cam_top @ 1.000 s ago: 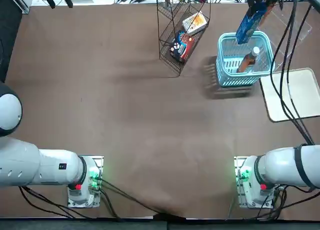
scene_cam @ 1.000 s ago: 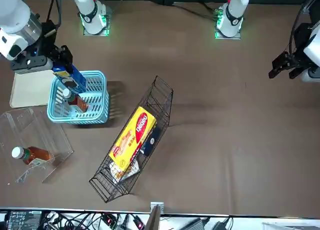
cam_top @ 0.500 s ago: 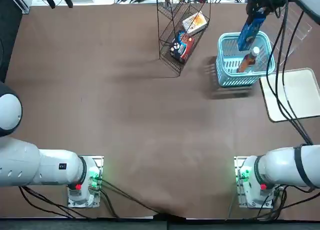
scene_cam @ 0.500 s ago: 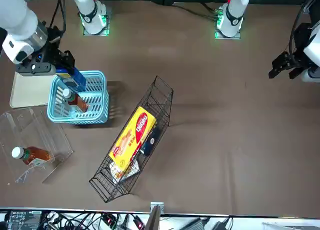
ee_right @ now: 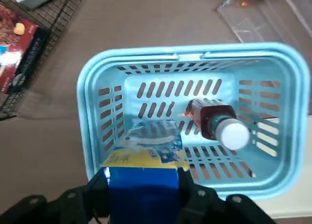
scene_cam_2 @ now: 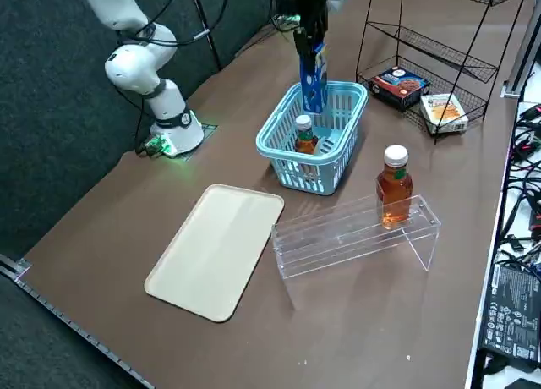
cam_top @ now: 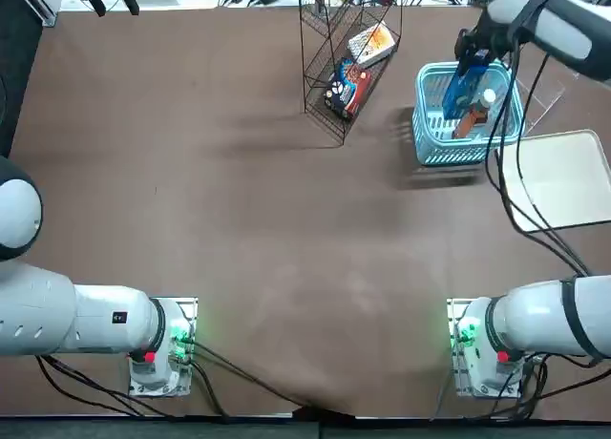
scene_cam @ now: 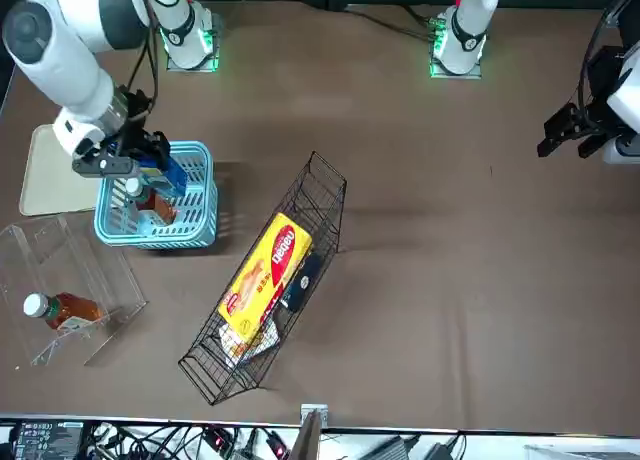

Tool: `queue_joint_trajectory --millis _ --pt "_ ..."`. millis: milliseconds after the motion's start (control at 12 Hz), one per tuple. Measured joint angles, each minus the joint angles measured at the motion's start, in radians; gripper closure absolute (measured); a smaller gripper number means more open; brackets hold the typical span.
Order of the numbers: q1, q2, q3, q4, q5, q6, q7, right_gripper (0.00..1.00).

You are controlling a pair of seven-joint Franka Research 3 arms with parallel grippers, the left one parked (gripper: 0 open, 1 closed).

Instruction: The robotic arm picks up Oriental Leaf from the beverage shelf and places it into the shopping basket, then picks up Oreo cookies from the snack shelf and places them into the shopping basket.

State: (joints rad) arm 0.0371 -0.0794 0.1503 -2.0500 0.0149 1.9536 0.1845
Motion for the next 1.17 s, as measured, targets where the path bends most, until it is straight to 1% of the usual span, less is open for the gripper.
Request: queue_joint_trajectory --millis 250,667,917,1167 --pt "0.009 0.035 0.003 -0.053 0.0 0.075 0.023 0.45" --pt "0.01 0.145 0.002 -0.074 -0.009 0.198 0.031 0.45" --pt "0.01 0.19 0.002 -0.107 -0.021 0.292 0.033 0.45" --pt "0.008 0.221 0.002 -0.12 -0.029 0.327 0.034 0.44"
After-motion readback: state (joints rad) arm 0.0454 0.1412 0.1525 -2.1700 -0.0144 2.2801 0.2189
